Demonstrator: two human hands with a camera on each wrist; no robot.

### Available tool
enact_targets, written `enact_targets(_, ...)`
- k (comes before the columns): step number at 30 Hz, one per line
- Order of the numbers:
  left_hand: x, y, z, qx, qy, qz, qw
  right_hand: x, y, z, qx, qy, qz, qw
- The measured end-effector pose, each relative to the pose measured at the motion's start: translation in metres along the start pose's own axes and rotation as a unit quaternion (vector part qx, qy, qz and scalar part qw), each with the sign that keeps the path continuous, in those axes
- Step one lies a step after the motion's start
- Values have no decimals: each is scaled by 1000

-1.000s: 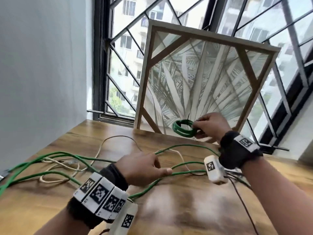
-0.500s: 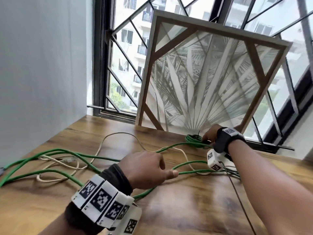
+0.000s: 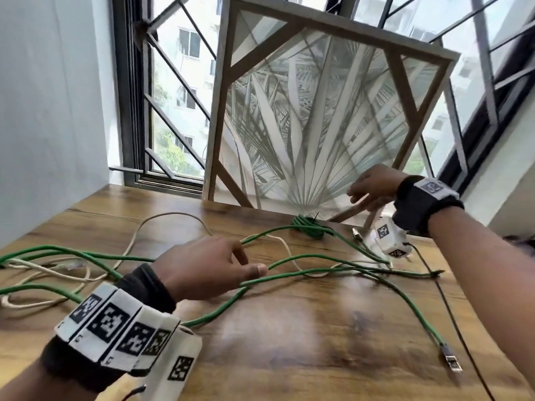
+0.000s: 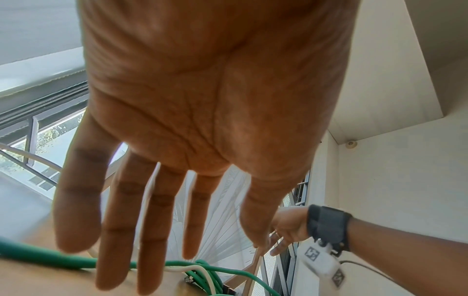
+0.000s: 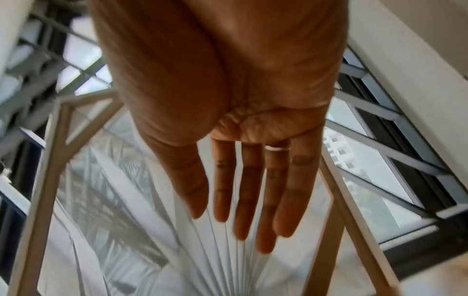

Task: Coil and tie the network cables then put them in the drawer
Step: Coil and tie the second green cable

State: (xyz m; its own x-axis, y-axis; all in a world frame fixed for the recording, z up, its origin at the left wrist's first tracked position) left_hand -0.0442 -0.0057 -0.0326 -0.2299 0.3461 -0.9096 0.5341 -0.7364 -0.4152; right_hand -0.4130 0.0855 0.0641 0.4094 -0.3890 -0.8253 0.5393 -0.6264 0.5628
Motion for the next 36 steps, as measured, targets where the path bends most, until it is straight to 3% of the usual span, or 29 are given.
enact_targets(5,-5,1,3,-4,-62,-39,997,-26,-31,-32,-83,90,-163,979)
enact_targets(8,-8,2,1,-4,-101,-65,993,-3,-57,-45,-97,160,-189,964)
enact_targets(10,-12,0,0,-4,-125,-83,989,18,-68,-51,-106,170,-223,954)
enact_targets(15,-17,-2,-1,19,-176,-147,973,39,-71,-50,-140,76,-317,935)
enact_targets(18,-22,-3,-2,43,-229,-176,956,15,-47,-64,-134,-61,-314,938)
enact_targets(21,-29,-6,-5,66,-278,-226,931,-19,-17,-92,-149,-196,-247,937)
enact_targets(25,-39,-5,-6,102,-314,-327,885,-39,27,-145,-246,-266,-85,928)
enact_targets(27,-43,-9,-8,139,-309,-356,871,-31,49,-175,-300,-231,54,924)
enact_targets(30,-46,-15,-13,210,-272,-383,857,-5,81,-217,-399,-144,200,883)
enact_targets(33,-42,-23,-13,268,-204,-417,844,23,100,-240,-466,-120,231,846)
enact_targets(36,-40,-28,-15,297,-236,-421,824,50,106,-245,-511,-98,252,816)
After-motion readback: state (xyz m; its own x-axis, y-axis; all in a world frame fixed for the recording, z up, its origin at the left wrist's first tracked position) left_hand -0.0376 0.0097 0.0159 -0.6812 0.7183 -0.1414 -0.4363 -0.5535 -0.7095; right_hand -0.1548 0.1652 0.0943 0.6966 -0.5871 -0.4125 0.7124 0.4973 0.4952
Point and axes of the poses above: each hand's wrist, its own z-axis towards the middle knuckle, its own x-axis out of the palm, y = z × x, the point moved 3 cm from there along z, towards the middle knuckle
